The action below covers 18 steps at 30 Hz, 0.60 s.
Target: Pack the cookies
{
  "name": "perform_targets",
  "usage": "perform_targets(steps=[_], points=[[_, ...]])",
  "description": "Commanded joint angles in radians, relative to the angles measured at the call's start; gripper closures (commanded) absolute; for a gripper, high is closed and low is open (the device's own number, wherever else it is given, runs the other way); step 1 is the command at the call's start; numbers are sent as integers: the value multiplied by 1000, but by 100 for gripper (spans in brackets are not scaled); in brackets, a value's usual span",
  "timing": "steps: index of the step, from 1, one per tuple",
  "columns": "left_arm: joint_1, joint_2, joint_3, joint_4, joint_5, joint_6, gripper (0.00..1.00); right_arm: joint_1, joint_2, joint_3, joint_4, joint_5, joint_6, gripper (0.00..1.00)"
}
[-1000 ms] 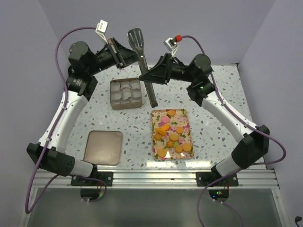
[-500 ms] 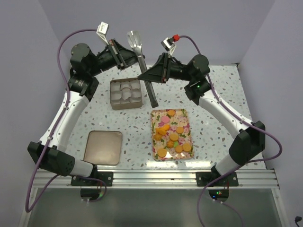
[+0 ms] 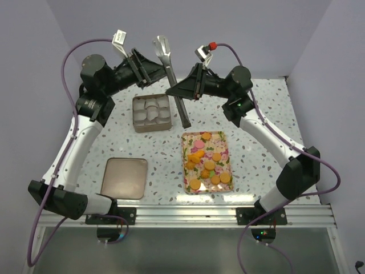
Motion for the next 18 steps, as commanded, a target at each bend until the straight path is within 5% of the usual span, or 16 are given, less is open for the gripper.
perform_targets(steps=[1, 6, 11, 18], points=[[-4, -42, 8, -60, -31, 53, 48, 7, -51, 1, -13, 42, -20, 56], [1, -62, 19, -143, -74, 99, 41, 5, -59, 4, -42, 60, -40, 57], [2, -140, 18, -309, -244, 185, 40, 2, -73, 31, -160, 88, -111, 57], [2, -270, -94, -365, -299, 206, 45, 2, -59, 63, -206, 140, -125, 57]])
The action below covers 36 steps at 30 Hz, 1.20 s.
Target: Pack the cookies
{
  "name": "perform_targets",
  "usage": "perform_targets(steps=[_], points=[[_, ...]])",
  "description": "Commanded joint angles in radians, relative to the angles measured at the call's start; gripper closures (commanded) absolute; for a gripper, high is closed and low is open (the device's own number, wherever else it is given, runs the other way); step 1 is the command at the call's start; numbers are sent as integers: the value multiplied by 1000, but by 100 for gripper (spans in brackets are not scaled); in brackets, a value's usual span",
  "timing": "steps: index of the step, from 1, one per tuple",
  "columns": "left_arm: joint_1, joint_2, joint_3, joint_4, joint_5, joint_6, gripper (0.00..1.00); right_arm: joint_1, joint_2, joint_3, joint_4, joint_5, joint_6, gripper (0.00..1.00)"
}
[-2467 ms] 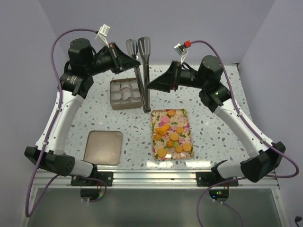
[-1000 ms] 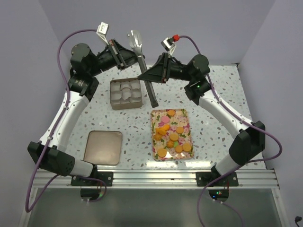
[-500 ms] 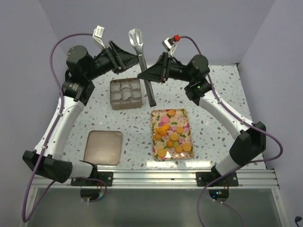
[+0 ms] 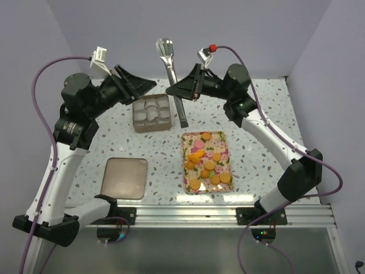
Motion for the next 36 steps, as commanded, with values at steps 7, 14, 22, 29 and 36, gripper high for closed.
perform_targets(steps=[7, 14, 22, 29, 36], points=[[2, -136, -95, -214, -135, 143, 45, -5, 1, 290, -910, 285, -482, 60], [2, -227, -194, -295, -168, 171, 46, -5, 12, 227, -1330, 508, -620, 67], [2, -262, -311, -321, -145, 182, 48, -3, 8, 191, -1635, 664, -737, 71], [2, -293, -401, -294, -136, 165, 48, -2, 13, 43, -1656, 606, -806, 68], [2, -311, -438, -301, -139, 173, 48, -3, 38, -93, -1585, 563, -811, 59]])
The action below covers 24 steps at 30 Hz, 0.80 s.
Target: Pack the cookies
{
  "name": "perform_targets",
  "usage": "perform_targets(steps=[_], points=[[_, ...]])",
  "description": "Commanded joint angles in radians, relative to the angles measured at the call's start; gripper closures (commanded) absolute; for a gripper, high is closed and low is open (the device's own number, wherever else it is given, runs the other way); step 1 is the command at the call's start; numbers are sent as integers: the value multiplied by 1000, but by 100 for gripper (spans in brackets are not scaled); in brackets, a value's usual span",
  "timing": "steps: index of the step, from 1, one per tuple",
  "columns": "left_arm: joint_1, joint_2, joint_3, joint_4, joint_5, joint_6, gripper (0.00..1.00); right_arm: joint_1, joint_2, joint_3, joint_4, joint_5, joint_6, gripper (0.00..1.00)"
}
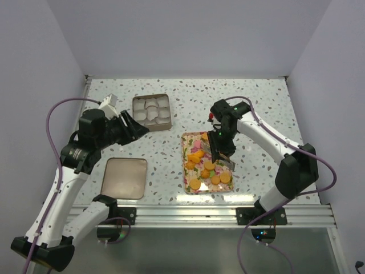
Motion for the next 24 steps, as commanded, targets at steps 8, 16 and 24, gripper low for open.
perform_targets(steps=[8, 16, 24], points=[[2, -54, -31, -10, 7, 15, 48, 0, 99, 64, 16, 35, -38, 50], [2, -59, -13, -47, -5, 41, 48, -15, 128, 155, -23, 126, -32, 49], [2, -31, 5, -46, 1, 58, 48, -21, 194, 213, -30, 155, -27, 47]])
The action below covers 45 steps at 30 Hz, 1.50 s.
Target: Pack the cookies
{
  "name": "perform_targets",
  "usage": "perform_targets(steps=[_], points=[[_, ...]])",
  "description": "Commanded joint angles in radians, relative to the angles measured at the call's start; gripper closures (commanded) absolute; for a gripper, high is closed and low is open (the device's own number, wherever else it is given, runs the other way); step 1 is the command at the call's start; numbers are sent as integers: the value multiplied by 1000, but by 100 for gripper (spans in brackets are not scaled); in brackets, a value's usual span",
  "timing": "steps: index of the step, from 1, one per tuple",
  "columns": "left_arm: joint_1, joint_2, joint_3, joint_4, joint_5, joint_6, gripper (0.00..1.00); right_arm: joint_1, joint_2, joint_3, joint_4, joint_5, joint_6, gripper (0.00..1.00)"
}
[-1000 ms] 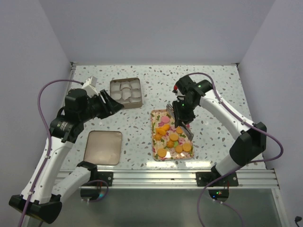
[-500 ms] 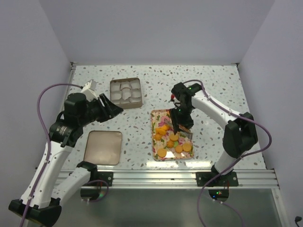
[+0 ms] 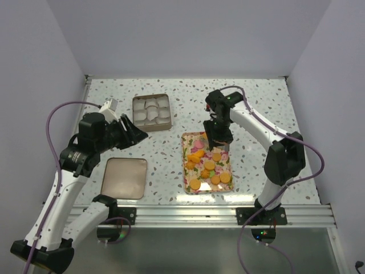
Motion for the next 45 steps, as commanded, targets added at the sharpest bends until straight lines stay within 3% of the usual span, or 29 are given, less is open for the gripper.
perform_targets(steps=[1, 22, 29, 37, 45], points=[[2, 14, 39, 3, 5, 35, 48, 1, 34, 41, -26, 31, -5, 47], [2, 60, 56, 17, 17, 57, 48, -18, 141, 113, -23, 72, 5, 44], [2, 66, 56, 22, 20, 60, 49, -27, 138, 104, -21, 45, -1, 61], [2, 72, 62, 19, 16, 64, 49, -33, 112, 113, -47, 29, -6, 64], [2, 66, 59, 8, 3, 75, 49, -33, 113, 264, -138, 6, -17, 64]])
